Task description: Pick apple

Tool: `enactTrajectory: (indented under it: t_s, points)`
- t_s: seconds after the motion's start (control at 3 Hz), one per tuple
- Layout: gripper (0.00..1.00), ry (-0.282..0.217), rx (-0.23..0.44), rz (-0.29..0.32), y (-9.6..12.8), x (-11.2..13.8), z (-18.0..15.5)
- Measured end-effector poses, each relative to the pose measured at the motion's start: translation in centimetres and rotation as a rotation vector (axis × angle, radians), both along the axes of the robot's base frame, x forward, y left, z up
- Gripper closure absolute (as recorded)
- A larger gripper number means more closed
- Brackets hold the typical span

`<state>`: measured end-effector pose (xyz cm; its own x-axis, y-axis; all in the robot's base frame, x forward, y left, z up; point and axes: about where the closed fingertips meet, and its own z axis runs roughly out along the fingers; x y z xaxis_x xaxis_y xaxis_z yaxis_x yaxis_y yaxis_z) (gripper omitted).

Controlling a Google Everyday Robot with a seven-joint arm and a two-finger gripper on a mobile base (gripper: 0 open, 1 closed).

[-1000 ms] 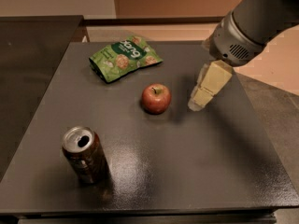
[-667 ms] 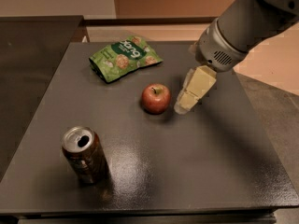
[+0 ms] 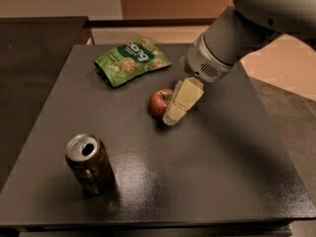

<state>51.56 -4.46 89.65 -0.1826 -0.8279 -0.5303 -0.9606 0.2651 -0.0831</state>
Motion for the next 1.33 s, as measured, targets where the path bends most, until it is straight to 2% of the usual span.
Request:
enactTrajectory:
  t_s: [0.67, 1.33]
  points:
    - [0.0, 0.031, 0.008, 0.01, 2.0, 0.6, -2.1]
    - [0.0, 0.052, 0.0, 0.006, 2.3, 0.8, -3.4]
